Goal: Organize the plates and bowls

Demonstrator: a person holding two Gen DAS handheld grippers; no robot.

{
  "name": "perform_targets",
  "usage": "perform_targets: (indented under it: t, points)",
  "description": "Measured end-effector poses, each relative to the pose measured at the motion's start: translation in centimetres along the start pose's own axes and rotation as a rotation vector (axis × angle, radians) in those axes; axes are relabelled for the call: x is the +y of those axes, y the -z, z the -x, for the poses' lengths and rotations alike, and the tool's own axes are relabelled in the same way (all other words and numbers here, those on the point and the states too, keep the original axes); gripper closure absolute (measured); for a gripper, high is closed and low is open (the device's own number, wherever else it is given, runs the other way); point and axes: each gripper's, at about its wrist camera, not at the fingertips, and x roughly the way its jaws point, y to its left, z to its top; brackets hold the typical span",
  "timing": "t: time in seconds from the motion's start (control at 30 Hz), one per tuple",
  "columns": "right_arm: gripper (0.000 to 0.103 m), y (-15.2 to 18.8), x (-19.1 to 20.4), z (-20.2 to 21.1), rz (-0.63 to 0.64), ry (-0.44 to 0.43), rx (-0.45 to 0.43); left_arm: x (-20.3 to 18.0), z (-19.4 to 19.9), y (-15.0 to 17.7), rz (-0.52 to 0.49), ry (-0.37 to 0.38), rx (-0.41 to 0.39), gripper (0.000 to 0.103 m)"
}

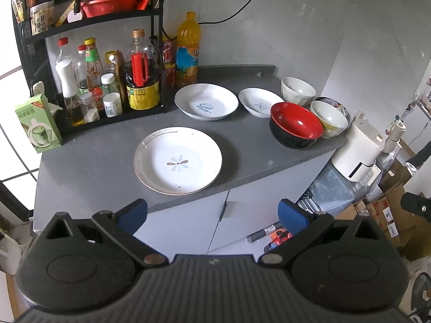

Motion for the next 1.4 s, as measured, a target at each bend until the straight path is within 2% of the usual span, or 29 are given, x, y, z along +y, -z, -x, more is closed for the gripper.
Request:
perform_targets:
  t: [0.23,0.57,0.7,1.0,1.4]
  points:
    - [0.000,-1.4,0.0,-1.7,0.009,-0.007,0.008,0.0,-1.6,-1.0,-0.006,-0.023,0.041,0.001]
    - [0.000,-4.4,0.6,-6.0,0.017,-0.012,0.038,1.3,-4.8,-4.9,0.062,0.011,0.055,0.001]
    - [0.000,-5.6,0.9,-8.0,-0.010,-0.016,0.050,2.0,-6.5,-6.4,0.059,0.011,0.073,0.001]
    - [0.000,-8.9,2.1,-12.9,-0.052,-0.010,0.051,3.2,-11.0,-10.7,0.010,0.020,0.074,0.001]
    - [0.000,-11.0,2.7,-17.7,-0.167,0.036,0.067,4.3,-17.3,-15.4,-0.061,0.062,0.142,0.001]
